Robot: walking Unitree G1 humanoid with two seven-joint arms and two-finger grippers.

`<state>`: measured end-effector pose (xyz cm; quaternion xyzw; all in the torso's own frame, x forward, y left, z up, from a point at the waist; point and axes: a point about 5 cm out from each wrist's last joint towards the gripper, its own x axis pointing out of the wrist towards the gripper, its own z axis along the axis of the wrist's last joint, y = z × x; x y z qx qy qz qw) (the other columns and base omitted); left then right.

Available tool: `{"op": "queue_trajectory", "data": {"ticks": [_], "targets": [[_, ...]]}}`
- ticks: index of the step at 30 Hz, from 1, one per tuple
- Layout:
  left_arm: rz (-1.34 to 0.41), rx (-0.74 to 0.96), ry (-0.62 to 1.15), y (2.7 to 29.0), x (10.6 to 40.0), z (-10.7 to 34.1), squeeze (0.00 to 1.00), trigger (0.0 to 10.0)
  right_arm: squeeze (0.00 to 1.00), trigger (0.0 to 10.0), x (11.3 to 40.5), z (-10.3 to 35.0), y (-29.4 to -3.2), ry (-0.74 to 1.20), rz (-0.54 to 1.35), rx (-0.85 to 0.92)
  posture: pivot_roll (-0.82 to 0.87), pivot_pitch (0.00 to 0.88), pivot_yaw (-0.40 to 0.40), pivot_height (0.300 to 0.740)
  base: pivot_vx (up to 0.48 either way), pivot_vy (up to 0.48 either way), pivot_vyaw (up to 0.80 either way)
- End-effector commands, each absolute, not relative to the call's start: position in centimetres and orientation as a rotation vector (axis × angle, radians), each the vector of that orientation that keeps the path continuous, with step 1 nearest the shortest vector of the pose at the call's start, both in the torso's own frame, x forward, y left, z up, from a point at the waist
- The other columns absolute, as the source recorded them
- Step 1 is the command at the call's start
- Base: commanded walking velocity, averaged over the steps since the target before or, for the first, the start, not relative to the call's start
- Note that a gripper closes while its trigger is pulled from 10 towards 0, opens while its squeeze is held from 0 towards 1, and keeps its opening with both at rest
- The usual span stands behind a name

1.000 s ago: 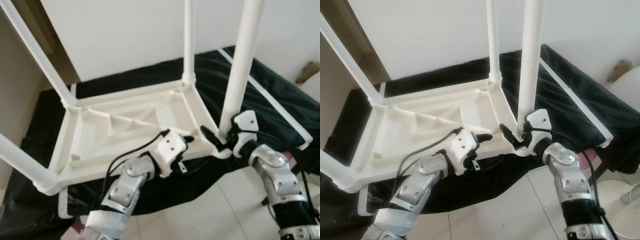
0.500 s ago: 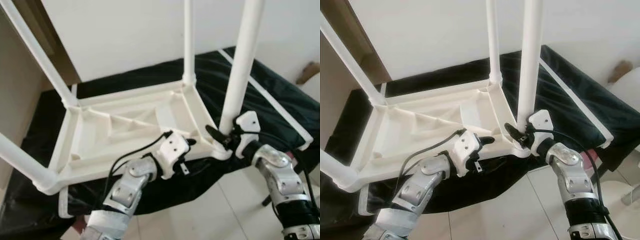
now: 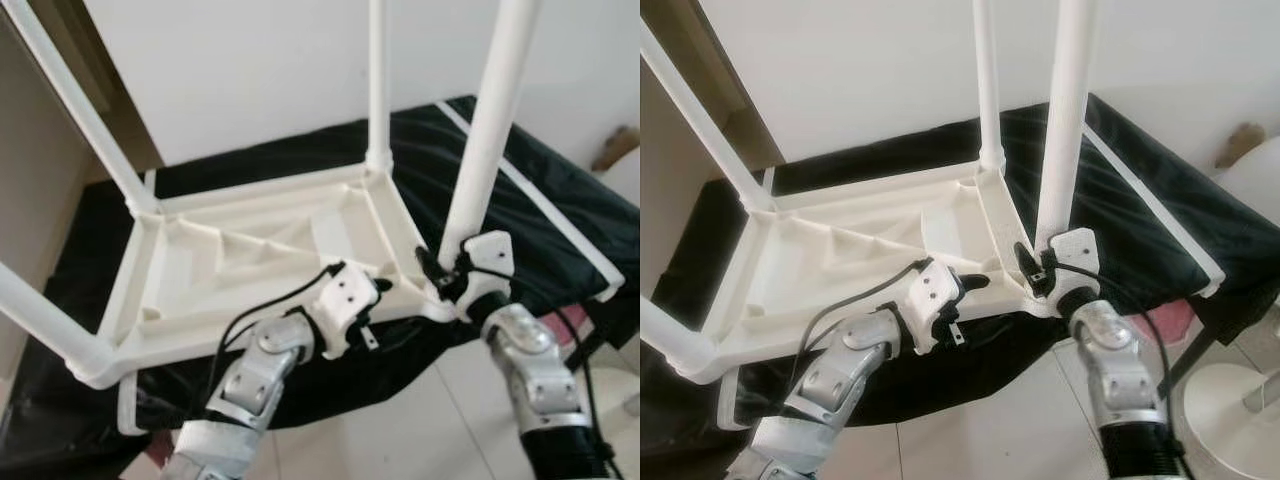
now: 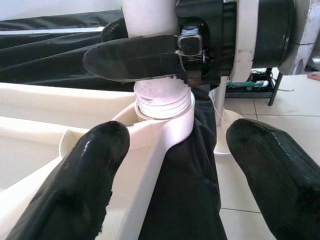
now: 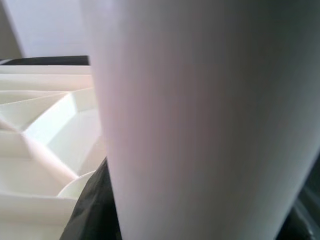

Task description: Building children table

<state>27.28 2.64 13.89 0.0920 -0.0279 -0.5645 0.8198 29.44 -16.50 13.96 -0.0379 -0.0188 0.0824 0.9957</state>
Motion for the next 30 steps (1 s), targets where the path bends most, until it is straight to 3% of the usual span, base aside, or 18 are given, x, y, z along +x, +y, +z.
{"op": "queue_trajectory", "data": {"ticks": [1, 8, 26, 27, 30], "targets": [[-1.167, 0.195, -0.070, 3.0, 27.7, 14.3, 0.00, 10.0, 0.00, 10.0, 28.7, 10.7, -16.7, 0.126, 0.077, -0.028, -0.12, 0.000, 0.117, 0.740, 0.000, 0.000, 0.00], [-1.161, 0.194, -0.084, 2.9, 28.0, 14.8, 0.00, 10.0, 0.00, 10.0, 27.8, 10.2, -15.6, 0.151, -0.262, 0.042, -0.12, 0.000, 0.115, 0.740, 0.000, 0.000, 0.00], [-1.161, 0.195, -0.097, 2.9, 28.2, 15.1, 0.00, 10.0, 0.00, 10.0, 28.1, 11.5, -14.3, 0.106, -0.264, 0.068, -0.11, 0.000, 0.118, 0.740, 0.000, 0.000, 0.00], [-1.161, 0.197, -0.099, 2.9, 28.2, 15.2, 0.00, 10.0, 1.00, 10.0, 28.2, 11.7, -14.4, 0.089, -0.264, 0.058, -0.11, 0.000, 0.118, 0.740, 0.000, 0.000, 0.00], [-1.160, 0.198, -0.101, 3.0, 28.2, 15.2, 0.00, 10.0, 1.00, 10.0, 28.3, 12.1, -14.3, 0.070, -0.247, 0.063, -0.11, 0.000, 0.118, 0.740, 0.000, 0.000, 0.00]]}}
